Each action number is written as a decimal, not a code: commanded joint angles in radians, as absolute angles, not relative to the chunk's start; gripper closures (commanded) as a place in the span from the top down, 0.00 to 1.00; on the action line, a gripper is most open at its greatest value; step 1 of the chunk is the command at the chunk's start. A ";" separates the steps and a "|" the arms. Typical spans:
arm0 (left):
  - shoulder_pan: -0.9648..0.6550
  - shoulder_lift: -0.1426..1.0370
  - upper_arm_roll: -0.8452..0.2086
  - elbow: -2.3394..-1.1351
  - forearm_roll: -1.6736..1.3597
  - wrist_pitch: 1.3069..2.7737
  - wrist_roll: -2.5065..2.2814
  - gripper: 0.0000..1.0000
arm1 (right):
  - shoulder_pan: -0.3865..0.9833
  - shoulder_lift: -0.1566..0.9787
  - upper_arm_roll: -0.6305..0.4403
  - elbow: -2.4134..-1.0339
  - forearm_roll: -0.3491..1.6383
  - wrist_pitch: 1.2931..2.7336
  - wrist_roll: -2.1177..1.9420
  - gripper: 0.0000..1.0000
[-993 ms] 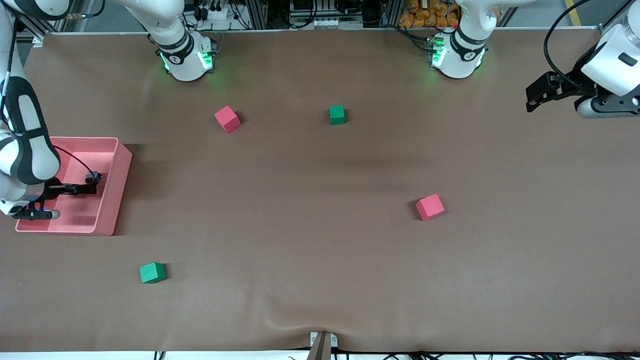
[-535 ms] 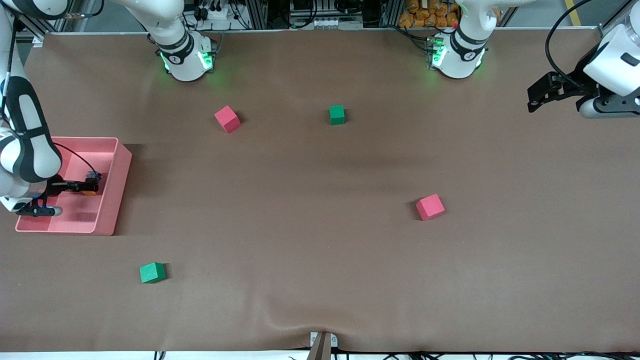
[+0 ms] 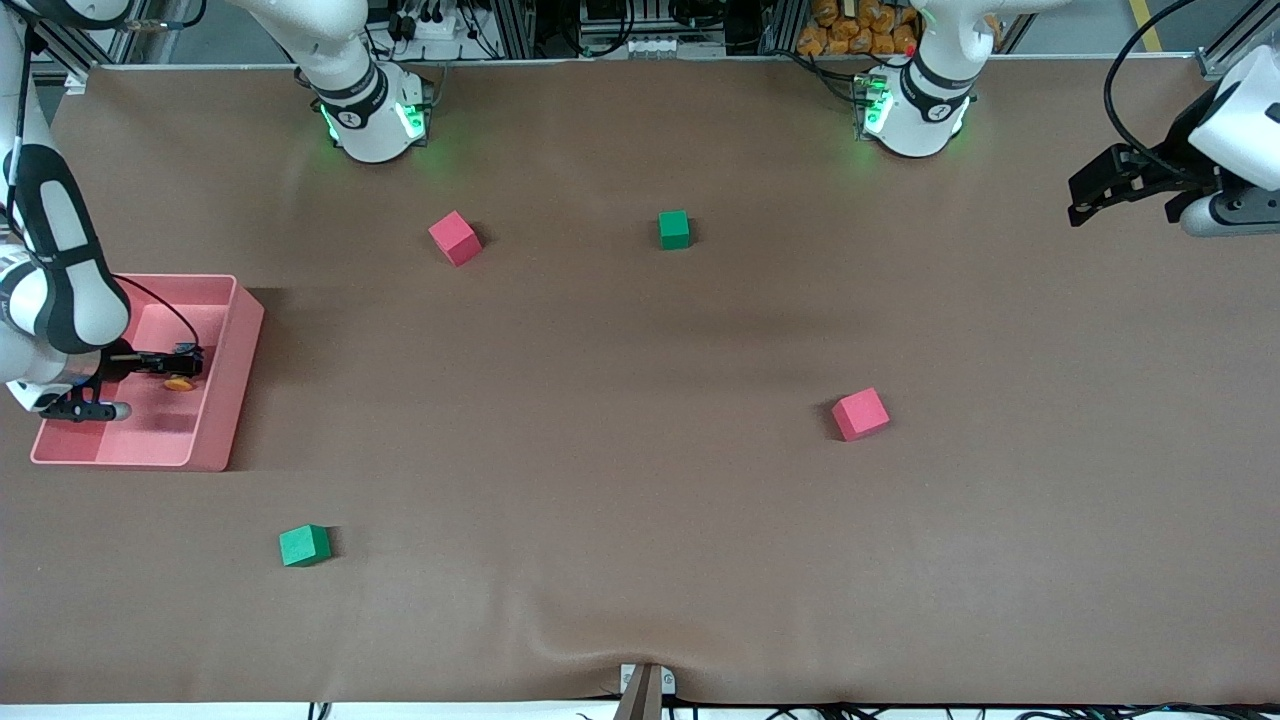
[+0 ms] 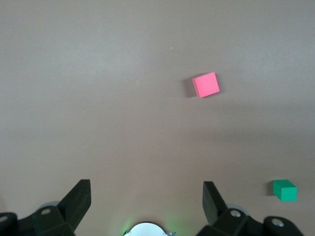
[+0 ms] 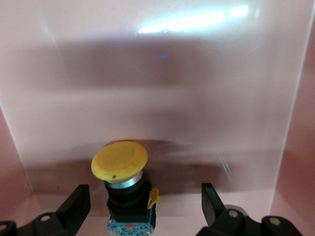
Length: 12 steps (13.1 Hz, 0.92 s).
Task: Place and upright button with both arms
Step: 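Close the right gripper on the button base and lift it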
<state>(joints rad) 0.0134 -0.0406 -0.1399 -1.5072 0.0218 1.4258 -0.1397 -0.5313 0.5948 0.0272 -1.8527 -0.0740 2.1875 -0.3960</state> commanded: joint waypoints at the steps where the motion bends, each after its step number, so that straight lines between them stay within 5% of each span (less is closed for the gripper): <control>1: 0.017 -0.034 -0.144 -1.473 0.037 1.427 -0.143 1.00 | -0.564 0.554 0.049 -1.904 -0.067 2.212 -0.419 1.00; 5: 0.017 -0.029 -0.146 -1.473 0.032 1.427 -0.143 1.00 | -0.565 0.564 0.049 -1.905 -0.067 2.238 -0.420 1.00; 6: 0.012 -0.026 -0.146 -1.473 0.032 1.427 -0.146 1.00 | -0.565 0.565 0.049 -1.907 -0.067 2.238 -0.420 0.93; 9: 0.011 -0.020 -0.146 -1.473 0.032 1.427 -0.149 1.00 | -0.561 0.566 0.049 -1.911 -0.067 2.247 -0.420 0.12; 10: 0.012 -0.020 -0.147 -1.473 0.028 1.427 -0.149 1.00 | -0.561 0.566 0.049 -1.911 -0.067 2.246 -0.420 0.00; 12: 0.012 -0.020 -0.147 -1.474 0.023 1.427 -0.149 1.00 | -0.560 0.565 0.049 -1.908 -0.067 2.241 -0.422 0.00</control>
<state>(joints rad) 0.0115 -0.0283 -0.1414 -1.4935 0.0217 1.4283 -0.1397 -0.5373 0.5909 0.0289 -1.8753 -0.0740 2.2271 -0.3980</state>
